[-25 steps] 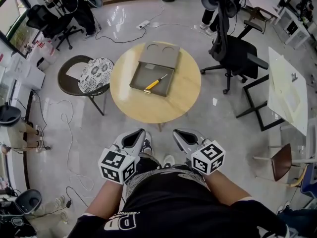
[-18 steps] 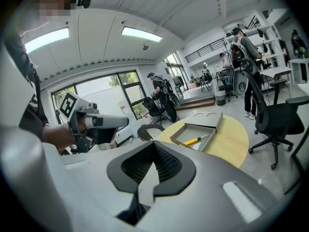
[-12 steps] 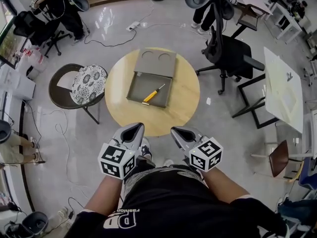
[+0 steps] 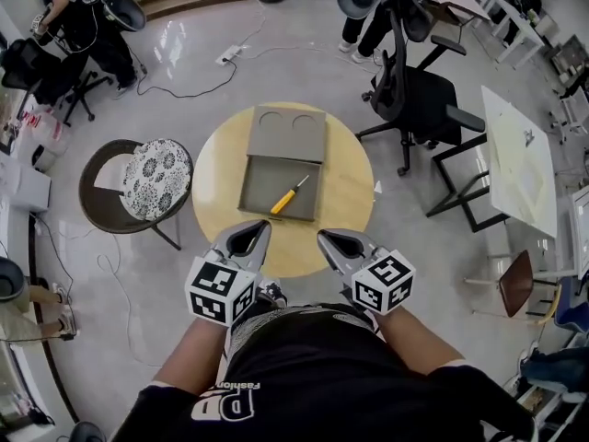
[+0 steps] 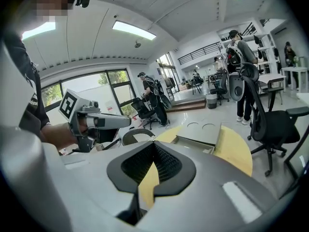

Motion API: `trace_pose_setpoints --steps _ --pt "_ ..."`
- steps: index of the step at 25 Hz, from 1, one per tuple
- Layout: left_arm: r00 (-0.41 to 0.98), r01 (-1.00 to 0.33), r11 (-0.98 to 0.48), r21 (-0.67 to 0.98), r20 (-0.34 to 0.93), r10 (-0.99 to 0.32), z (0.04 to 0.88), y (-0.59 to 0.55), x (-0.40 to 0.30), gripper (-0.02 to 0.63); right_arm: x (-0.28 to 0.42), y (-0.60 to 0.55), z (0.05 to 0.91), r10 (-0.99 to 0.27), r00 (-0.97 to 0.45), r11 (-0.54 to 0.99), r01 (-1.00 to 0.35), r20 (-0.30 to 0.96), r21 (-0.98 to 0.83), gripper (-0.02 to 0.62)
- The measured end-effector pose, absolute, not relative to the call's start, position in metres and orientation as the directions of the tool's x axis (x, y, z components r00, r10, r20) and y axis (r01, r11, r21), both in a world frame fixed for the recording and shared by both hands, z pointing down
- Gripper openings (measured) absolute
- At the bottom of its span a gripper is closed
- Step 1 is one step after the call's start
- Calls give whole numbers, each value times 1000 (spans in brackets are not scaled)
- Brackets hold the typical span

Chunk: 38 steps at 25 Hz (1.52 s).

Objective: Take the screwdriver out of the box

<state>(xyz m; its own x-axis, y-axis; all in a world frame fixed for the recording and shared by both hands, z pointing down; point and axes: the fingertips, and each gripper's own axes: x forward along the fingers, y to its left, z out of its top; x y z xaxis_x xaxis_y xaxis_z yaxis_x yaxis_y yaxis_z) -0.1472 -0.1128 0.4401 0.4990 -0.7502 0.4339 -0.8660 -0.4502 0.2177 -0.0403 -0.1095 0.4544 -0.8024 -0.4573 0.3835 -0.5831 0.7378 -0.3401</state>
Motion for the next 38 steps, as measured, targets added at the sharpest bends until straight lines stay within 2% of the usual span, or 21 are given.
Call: trace_pose_setpoints --steps 10,19,34,38 --pt "583 -805 -554 211 452 -675 453 -147 -169 60 -65 -133 462 -538 -738 671 -667 407 -324 0" --pt "627 -763 -611 209 465 -624 464 -160 -163 60 -58 -142 465 -586 -690 617 -720 425 -318 0" --pt "508 -838 -525 148 563 -652 496 -191 -148 63 -44 -192 479 -502 -753 679 -648 426 -345 0" --pt "474 -847 -520 106 594 -650 506 -203 -136 114 -36 -203 483 -478 -771 690 -626 421 -364 0"
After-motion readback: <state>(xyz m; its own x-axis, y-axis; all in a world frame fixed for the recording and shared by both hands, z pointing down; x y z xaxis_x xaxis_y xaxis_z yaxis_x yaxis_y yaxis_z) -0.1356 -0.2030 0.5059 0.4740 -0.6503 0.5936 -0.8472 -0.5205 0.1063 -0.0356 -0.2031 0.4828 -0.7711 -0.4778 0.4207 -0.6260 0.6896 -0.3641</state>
